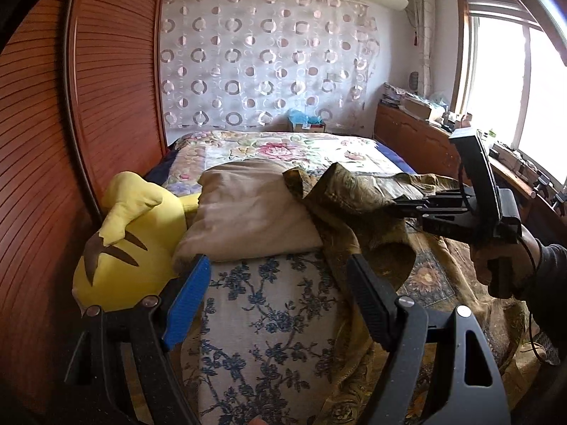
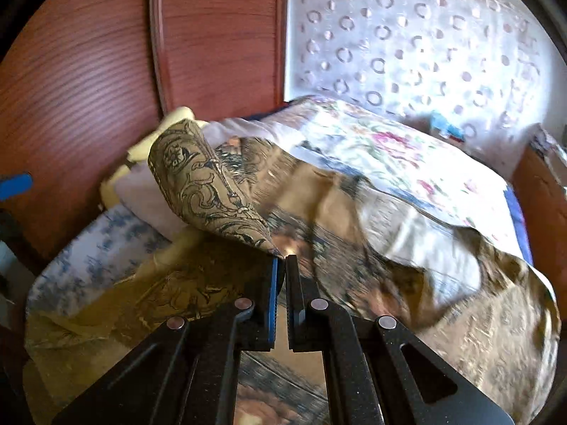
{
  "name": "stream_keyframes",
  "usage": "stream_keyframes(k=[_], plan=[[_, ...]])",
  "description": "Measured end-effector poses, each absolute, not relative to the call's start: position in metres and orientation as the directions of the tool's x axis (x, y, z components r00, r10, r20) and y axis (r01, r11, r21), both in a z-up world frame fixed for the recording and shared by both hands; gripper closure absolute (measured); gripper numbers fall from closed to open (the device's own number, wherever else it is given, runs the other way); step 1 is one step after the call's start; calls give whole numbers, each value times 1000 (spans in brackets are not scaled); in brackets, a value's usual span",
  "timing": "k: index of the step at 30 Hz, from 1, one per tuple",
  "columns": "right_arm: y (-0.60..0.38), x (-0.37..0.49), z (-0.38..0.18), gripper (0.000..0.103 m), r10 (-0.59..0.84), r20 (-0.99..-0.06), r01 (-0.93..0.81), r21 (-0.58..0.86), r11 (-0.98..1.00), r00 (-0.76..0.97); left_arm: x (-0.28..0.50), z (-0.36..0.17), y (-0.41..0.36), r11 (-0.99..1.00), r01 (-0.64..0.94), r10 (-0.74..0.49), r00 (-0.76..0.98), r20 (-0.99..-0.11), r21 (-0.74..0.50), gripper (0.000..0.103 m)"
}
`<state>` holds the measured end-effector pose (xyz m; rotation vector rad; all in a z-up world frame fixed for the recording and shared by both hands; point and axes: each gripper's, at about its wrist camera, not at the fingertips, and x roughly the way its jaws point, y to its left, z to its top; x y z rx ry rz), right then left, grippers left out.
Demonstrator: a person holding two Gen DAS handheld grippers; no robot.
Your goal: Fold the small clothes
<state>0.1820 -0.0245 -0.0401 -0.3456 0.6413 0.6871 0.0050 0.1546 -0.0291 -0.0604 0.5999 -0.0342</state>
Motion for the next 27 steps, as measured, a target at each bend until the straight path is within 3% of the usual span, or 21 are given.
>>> stream_keyframes(k=[2,3,4,12,17,22,27], plan=[[-26,182,-44,84,462,-650,-669,-96,737,603,4,-28,152,998,21,-55,825,-562,-66,24],[-28,178,-44,70,446,-650,-654,-104,750,615,3,-27,152,998,24,-57,826,-562,-66,24],[-30,178,-46,63,439,-648,-643,-103,759,622,3,-27,151,998,25,-57,825,-562,-65,24],[-66,148,-22,63,427,-577,-574,-91,814,696,4,-29,148,997,28,-60,822,-566,-66,24],[-55,132,-21,63,542,-555,-683,-66,727,631,2,-31,145,997,30,-64,822,-566,-70,24],[-17,118,-31,63,599,-609,-803,-108,587,520,1,-32,145,997,30,-64,821,-567,-69,24],[15,116,-48,63,537,-665,-826,-230,515,520,0,-36,145,997,28,-64,819,-570,-72,24]])
